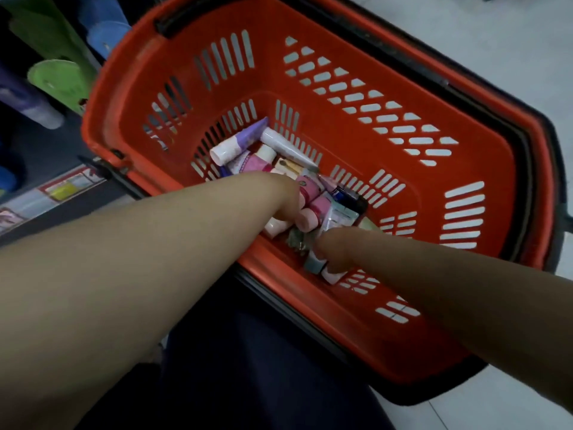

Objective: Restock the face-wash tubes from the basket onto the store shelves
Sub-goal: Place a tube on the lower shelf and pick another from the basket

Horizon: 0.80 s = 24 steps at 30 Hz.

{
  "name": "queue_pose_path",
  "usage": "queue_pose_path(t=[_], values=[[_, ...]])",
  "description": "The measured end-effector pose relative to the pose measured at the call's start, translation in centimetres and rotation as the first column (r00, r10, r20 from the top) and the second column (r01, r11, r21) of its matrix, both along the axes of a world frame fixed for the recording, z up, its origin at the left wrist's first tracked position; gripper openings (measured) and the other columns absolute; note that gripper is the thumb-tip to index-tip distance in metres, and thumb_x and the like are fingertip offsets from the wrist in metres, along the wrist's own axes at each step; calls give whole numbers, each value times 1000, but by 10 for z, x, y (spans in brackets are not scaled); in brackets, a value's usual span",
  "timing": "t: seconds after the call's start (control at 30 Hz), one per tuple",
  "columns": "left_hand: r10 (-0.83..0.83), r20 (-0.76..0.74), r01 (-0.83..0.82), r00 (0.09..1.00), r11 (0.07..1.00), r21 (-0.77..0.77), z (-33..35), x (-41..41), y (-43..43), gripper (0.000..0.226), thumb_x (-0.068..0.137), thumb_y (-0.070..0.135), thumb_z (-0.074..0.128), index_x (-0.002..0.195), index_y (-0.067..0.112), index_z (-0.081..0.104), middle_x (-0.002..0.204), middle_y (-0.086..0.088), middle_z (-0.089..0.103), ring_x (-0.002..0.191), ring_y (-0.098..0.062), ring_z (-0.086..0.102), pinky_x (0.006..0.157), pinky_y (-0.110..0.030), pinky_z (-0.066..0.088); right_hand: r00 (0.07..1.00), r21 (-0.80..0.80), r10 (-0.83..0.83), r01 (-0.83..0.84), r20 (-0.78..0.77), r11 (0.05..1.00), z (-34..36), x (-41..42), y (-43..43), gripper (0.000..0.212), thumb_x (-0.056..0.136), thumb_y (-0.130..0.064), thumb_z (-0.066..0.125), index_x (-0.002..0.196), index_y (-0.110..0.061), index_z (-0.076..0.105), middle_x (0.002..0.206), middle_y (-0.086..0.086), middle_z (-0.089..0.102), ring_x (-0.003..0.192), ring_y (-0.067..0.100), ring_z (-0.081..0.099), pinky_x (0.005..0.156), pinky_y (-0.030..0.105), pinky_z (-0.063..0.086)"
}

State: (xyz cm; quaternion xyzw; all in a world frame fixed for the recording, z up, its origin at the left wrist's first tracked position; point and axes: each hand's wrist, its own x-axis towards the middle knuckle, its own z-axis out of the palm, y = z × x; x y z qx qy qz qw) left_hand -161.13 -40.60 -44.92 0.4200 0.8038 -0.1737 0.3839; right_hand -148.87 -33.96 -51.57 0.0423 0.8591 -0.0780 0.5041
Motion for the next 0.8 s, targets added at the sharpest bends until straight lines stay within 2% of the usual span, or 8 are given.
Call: queue_pose_path(t=[0.13,0.23,0.37,0.43,0.53,0.63,0.73,0.8], values=[[32,39,-31,999,999,-37,-10,-15,-1,77,91,54,47,149,8,24,144,-13,43,128,-31,45,106,-41,38,990,73,78,-88,121,993,-15,5,7,49,90,-29,61,134,-13,49,128,10,56,114,28,56,96,37,48],[25,49,-24,998,999,-31,-14,-21,-1,71,91,48,48,148,11,27,140,-12,48,124,-30,49,104,-43,41,981,101,135,-149,140,984,-18,4,8,48,92,-32,55,137,-15,46,133,11,52,120,29,52,98,39,45],[21,49,-21,999,1000,10,-15,-23,1,59,92,43,50,140,11,40,138,-12,49,122,-30,50,101,-41,42,945,239,280,-315,169,918,-23,7,1,47,92,-25,55,137,-19,44,137,11,46,124,30,43,97,39,45],[21,59,-22,998,1000,9,-15,-24,1,55,92,43,51,136,11,44,135,-12,51,120,-30,51,100,-41,43,946,277,270,-311,178,909,-18,7,1,51,94,-27,52,142,-20,37,144,11,39,131,31,34,100,40,41],[38,69,-38,997,999,3,-16,-23,0,55,92,43,50,136,10,44,135,-12,51,119,-30,51,101,-42,43,982,348,113,-161,153,924,1,4,7,59,94,-33,49,147,-17,27,148,13,33,135,31,31,108,40,34],[58,82,-59,995,998,16,-15,-21,0,57,91,45,51,136,10,45,135,-11,51,120,-30,51,101,-43,43,965,341,-110,23,238,940,17,6,16,66,89,-27,59,145,-13,28,140,13,38,129,31,38,107,40,36],[63,102,-67,993,997,36,-12,-17,2,54,92,41,49,137,11,45,138,-10,49,122,-29,49,103,-42,41,898,193,-223,159,378,968,25,3,20,55,94,-37,53,141,-13,37,134,11,49,123,28,49,104,38,40],[68,117,-72,991,997,33,-12,-16,2,54,92,41,49,137,11,45,138,-10,49,121,-28,50,102,-41,42,833,78,-352,355,427,932,29,-5,30,50,94,-38,51,133,-8,46,125,16,56,109,28,59,88,36,52]])
